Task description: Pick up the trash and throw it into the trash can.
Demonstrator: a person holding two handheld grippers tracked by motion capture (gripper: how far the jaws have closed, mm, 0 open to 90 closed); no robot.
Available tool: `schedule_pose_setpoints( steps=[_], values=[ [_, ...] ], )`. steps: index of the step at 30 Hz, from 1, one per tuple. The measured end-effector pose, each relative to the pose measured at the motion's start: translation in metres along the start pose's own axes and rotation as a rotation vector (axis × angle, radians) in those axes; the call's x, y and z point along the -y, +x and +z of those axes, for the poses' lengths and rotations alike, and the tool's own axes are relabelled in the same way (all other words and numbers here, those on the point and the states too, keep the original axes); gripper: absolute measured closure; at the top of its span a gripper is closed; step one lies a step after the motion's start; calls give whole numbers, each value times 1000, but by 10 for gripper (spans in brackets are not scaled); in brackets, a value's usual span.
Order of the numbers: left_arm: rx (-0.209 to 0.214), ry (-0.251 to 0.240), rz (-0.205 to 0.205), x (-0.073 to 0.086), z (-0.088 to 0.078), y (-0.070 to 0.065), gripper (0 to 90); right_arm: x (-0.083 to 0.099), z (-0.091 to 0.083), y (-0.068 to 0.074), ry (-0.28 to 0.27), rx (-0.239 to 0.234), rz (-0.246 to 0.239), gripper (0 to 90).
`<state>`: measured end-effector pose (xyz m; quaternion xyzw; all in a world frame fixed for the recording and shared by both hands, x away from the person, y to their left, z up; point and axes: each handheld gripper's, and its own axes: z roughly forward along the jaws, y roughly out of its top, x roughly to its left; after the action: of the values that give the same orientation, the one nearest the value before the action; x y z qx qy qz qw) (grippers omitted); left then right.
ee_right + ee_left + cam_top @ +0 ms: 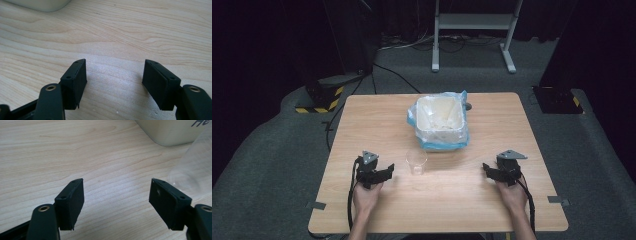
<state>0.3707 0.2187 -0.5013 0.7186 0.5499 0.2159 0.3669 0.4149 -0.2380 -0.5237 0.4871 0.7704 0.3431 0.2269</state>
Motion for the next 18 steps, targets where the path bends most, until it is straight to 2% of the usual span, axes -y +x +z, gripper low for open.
schedule_pose_setpoints(
  steps=[7, 12, 14, 18],
  values=[
    [10, 4, 13, -6, -7, -4, 279, 0, 0, 0, 0, 0, 0, 356],
    [26, -3, 39, -13, -12, -10, 295, 0, 0, 0, 0, 0, 0, 356],
    [21, 9, 47, -16, -12, -11, 292, 0, 0, 0, 0, 0, 0, 356],
    [38, 3, 40, -19, -14, -12, 286, 0, 0, 0, 0, -1, 0, 356]
  ],
)
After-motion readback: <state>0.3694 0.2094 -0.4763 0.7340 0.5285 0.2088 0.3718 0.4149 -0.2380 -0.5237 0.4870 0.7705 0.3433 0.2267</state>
